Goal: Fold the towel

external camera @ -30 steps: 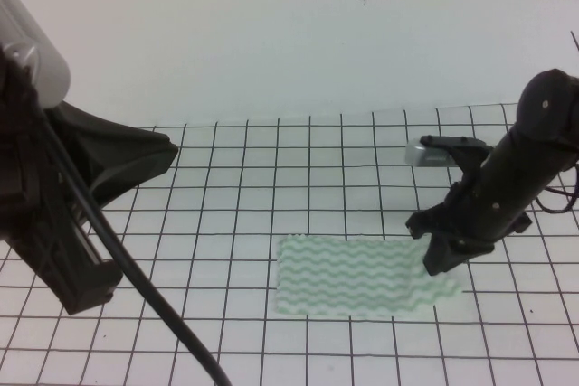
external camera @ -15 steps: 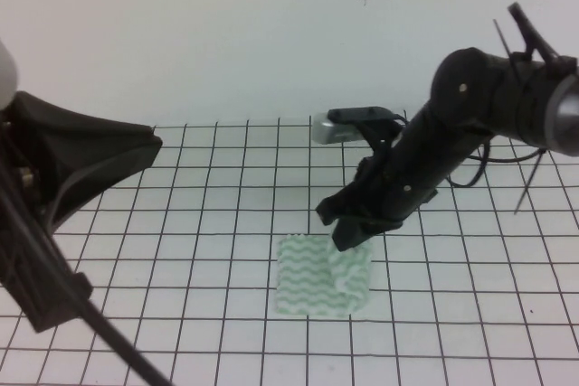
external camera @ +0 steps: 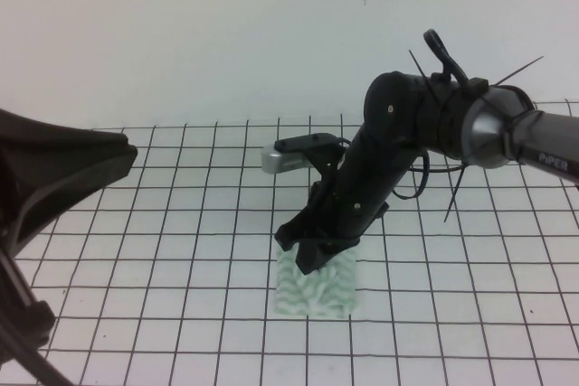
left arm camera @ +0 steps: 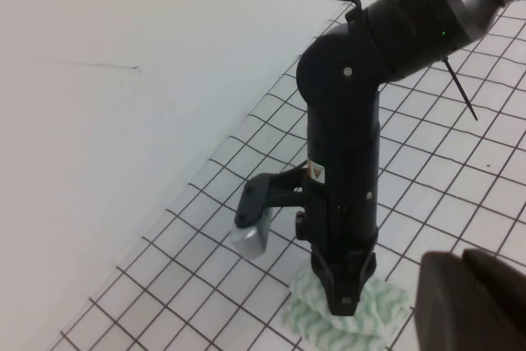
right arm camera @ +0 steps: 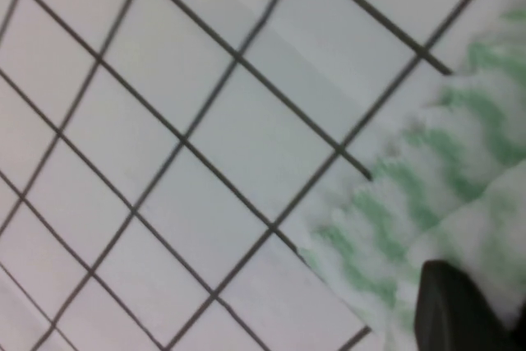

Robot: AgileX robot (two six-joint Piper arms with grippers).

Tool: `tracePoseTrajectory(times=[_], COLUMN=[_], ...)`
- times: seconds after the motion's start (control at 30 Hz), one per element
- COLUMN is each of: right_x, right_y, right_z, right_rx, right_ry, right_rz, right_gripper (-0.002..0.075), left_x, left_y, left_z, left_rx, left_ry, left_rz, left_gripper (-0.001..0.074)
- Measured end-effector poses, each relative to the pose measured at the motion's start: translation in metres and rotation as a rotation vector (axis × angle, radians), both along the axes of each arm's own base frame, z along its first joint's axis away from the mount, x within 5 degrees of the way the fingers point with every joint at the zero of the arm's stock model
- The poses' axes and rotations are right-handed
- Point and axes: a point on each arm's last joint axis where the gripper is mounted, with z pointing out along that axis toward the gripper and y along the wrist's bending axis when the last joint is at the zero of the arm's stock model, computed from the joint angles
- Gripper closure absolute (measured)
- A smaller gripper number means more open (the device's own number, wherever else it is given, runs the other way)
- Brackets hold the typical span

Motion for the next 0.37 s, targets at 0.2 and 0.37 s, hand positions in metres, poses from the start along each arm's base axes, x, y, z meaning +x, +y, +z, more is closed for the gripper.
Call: tracePoseTrajectory(times=[0.2,0.37], right_x=[0.0016,0.002], right_y=[0.0015,-0.001], right_z=[0.0042,-0.003], right_rx=[-0.012,-0.055], right_ry=[-0.021,-0.012], right_rz=[0.017,0.031], right_gripper=[0.0723,0.0721], left_x=[0.001,0.001], left_y=[-0.0005,-0.0005], left_z=[-0.0034,-0.0034], left_rx=[0.004,0.005], left_ry=[0.009,0.008], left_rz=[0.001,0.0], left_gripper=[0.0736,0.0737])
